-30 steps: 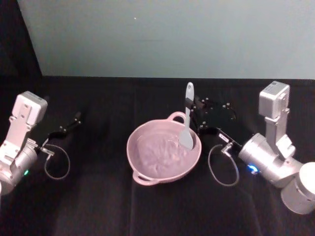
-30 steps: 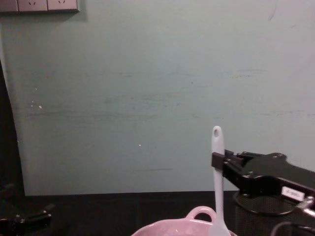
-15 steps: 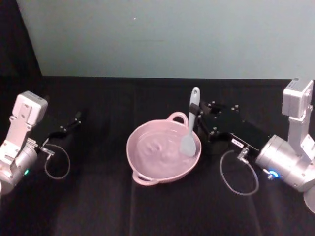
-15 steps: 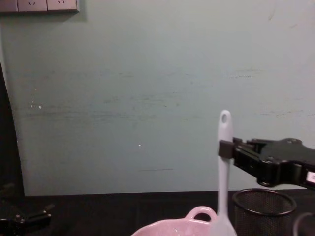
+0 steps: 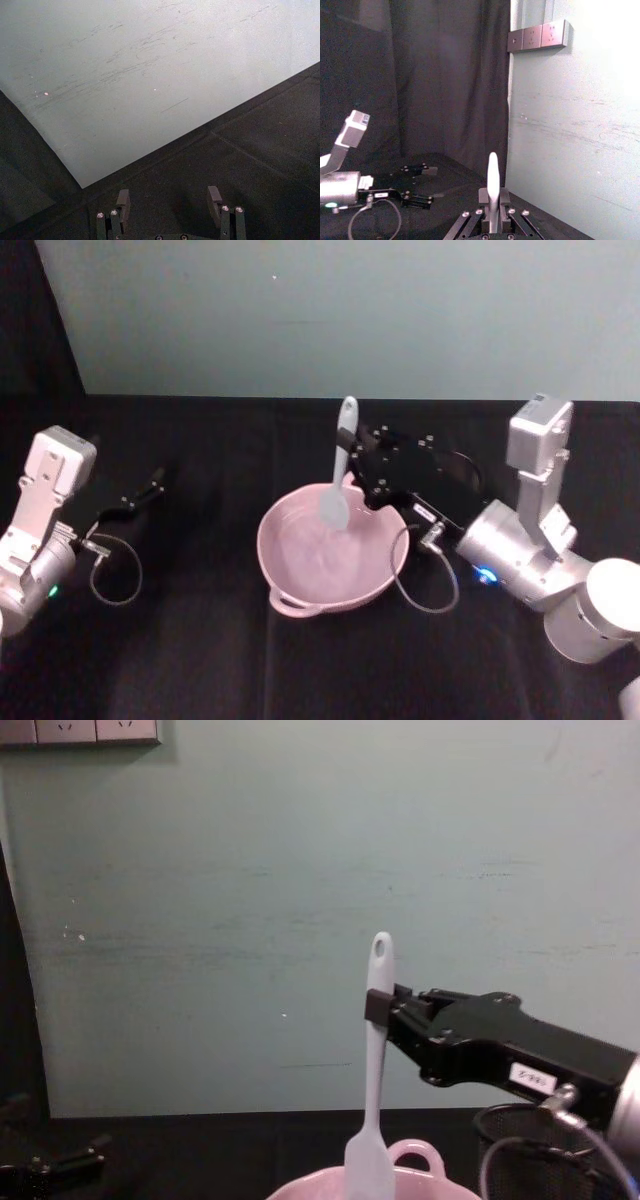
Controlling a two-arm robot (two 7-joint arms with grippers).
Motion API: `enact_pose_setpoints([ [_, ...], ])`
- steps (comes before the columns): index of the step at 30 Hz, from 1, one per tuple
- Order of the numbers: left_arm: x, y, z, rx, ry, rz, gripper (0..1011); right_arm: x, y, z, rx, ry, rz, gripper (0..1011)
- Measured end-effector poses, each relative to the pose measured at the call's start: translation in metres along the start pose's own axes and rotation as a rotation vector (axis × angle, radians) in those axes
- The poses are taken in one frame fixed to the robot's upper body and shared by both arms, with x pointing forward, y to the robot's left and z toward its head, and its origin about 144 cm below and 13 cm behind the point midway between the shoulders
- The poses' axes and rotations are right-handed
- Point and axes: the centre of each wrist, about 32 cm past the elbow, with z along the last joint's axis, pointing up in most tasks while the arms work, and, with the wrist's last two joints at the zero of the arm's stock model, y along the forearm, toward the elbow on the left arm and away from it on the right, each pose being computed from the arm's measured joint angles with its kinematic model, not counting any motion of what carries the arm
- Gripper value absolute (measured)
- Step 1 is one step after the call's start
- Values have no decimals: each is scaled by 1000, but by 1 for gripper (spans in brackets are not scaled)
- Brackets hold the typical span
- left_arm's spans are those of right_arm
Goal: Use the one hand to pick up the spoon and stir the clear water in the bowl.
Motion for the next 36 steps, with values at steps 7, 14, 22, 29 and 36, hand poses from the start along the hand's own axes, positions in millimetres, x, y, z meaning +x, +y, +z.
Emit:
enact_pose_setpoints([
  [7,0,0,0,0,0,0,1011,1,16,-15,-7,-25,-33,124],
  [14,0,0,0,0,0,0,1011,4,22,-26,-25,-70,-76,123],
  [22,0,0,0,0,0,0,1011,9,5,-23,-46,-76,-87,124],
  [29,0,0,0,0,0,0,1011,-3,-15,-11,-44,-26,-33,123],
  [36,0,0,0,0,0,0,1011,-20,-20,-8,-46,46,27,124],
])
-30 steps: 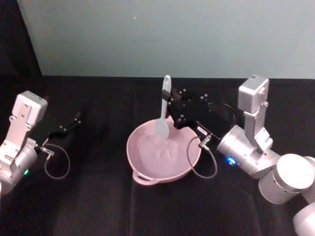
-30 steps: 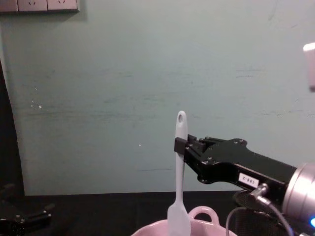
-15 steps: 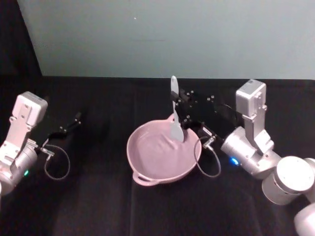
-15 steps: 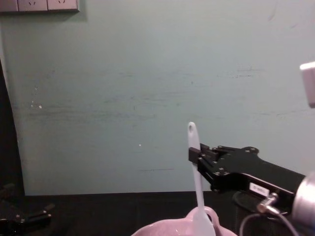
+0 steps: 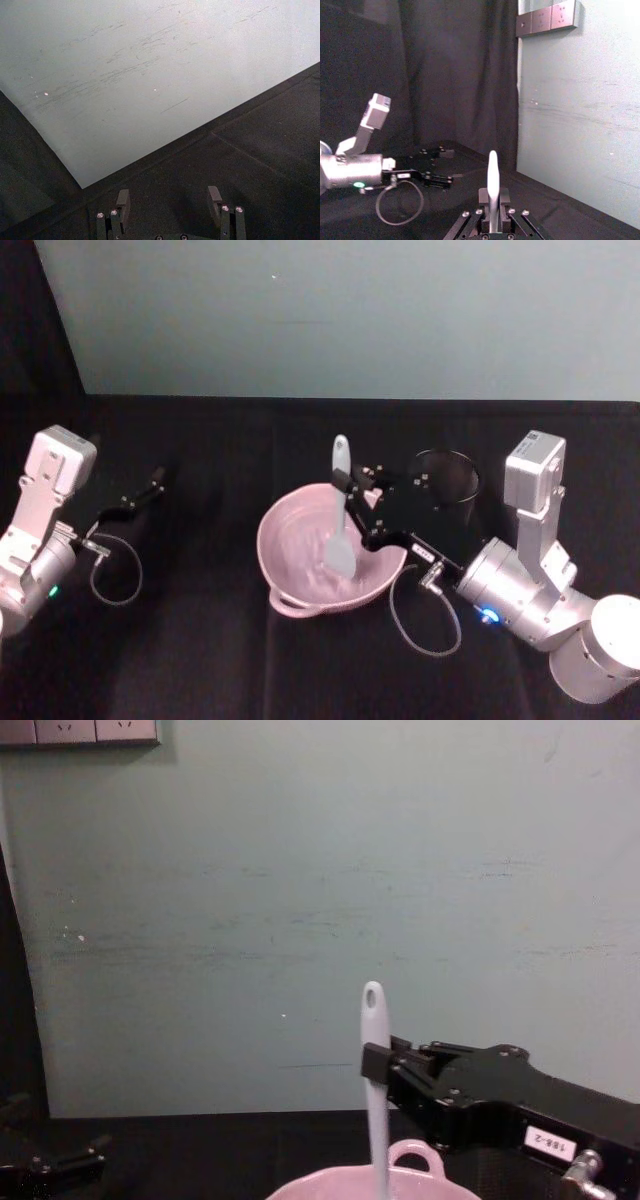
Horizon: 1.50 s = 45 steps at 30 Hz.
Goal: Use the one hand to pick up the spoon and stir the clear water in the bowl.
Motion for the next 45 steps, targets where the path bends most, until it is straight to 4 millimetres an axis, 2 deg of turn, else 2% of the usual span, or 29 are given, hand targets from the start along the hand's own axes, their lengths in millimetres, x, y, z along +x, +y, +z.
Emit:
enact_pose_setpoints([
  [5,0,0,0,0,0,0,1011,-7,9,-1,14,30,19,123],
  [12,0,0,0,0,0,0,1011,-12,34,-11,34,36,-3,124],
  [18,0,0,0,0,0,0,1011,-7,52,-20,57,-16,-61,123],
  [23,0,0,0,0,0,0,1011,3,57,-25,62,-58,-121,123],
  [30,0,0,0,0,0,0,1011,20,48,-23,66,-91,-168,123],
  [34,0,0,0,0,0,0,1011,26,33,-19,67,-108,-161,123],
  [41,0,0,0,0,0,0,1011,24,9,-17,50,-81,-126,124],
  [45,0,0,0,0,0,0,1011,13,-4,-12,54,-32,-80,123],
])
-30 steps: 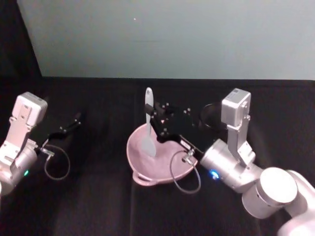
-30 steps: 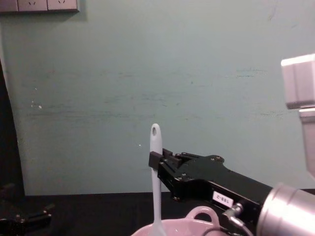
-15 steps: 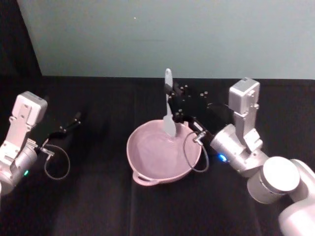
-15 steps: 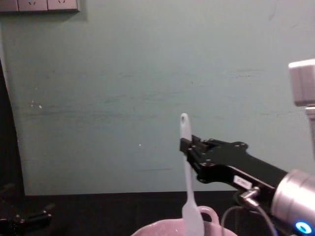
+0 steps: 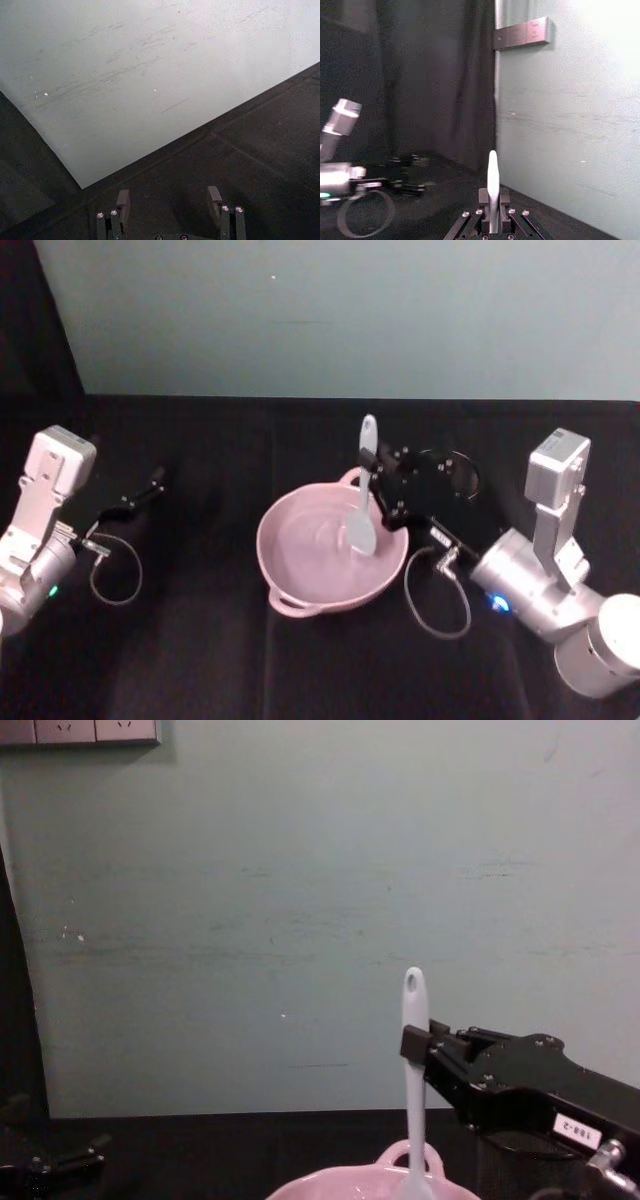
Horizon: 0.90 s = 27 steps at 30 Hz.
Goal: Use the one hand to pick up the spoon and stir the clear water in the bowl.
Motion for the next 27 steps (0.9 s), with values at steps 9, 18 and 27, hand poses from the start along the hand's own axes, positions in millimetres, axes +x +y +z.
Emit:
enact_pose_setpoints([
  [9,0,0,0,0,0,0,1011,-25,6,3,4,72,89,124],
  [18,0,0,0,0,0,0,1011,-29,35,-11,9,38,71,123],
  [27,0,0,0,0,0,0,1011,-9,49,-22,20,-59,-33,123],
])
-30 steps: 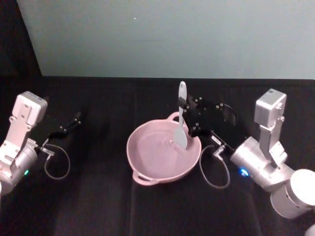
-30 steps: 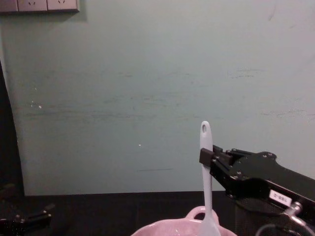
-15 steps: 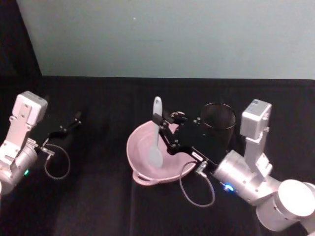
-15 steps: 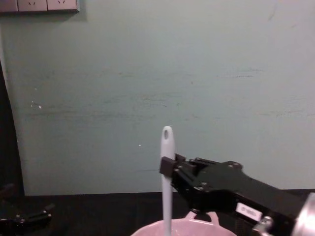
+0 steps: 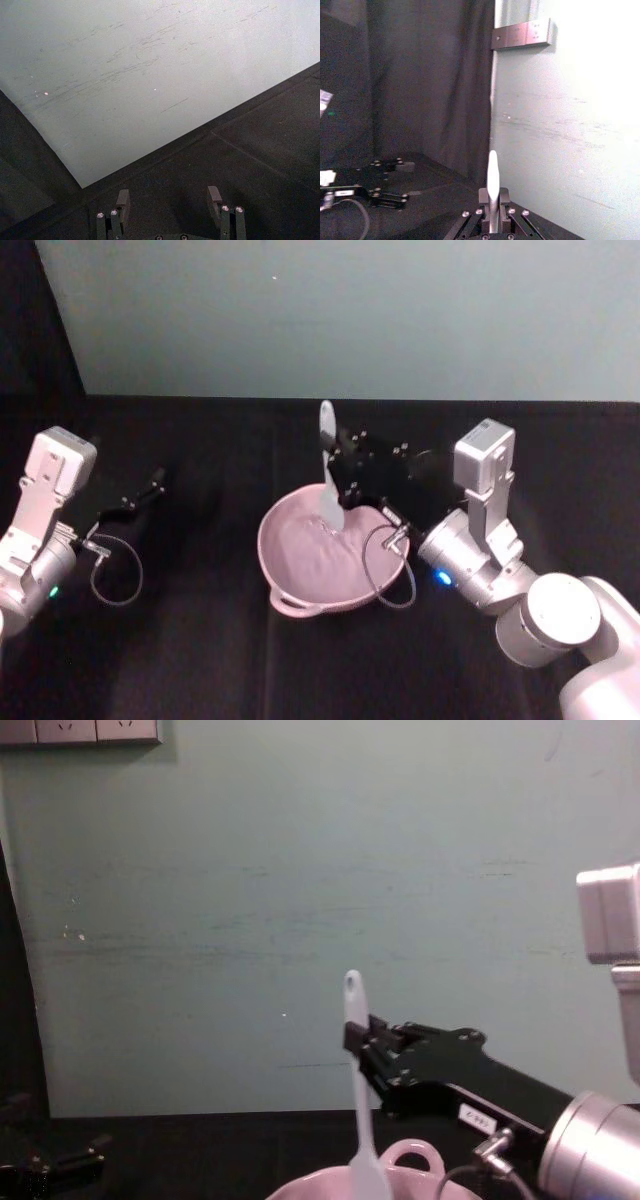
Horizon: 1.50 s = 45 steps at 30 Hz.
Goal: Use the one hand to pick up the spoon and stir the clear water in the bowl.
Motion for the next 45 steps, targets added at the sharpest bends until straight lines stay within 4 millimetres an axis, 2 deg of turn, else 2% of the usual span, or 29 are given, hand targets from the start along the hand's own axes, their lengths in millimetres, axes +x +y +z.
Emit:
enact_pose_setpoints([
  [3,0,0,0,0,0,0,1011,8,-4,1,-3,-12,-17,123],
  [8,0,0,0,0,0,0,1011,15,-22,9,-7,1,-25,123],
  [13,0,0,0,0,0,0,1011,11,-42,20,-4,62,17,124],
  [18,0,0,0,0,0,0,1011,1,-47,22,-13,120,70,123],
  [23,0,0,0,0,0,0,1011,-10,-40,19,-15,145,115,124],
  [30,0,0,0,0,0,0,1011,-18,-15,8,-2,115,120,123],
  [33,0,0,0,0,0,0,1011,-14,-1,-2,0,78,83,124],
  [37,0,0,0,0,0,0,1011,-3,6,-6,-1,48,35,123],
  [41,0,0,0,0,0,0,1011,10,4,-7,-7,24,3,123],
  [45,0,0,0,0,0,0,1011,22,-6,-6,-19,6,-12,124],
])
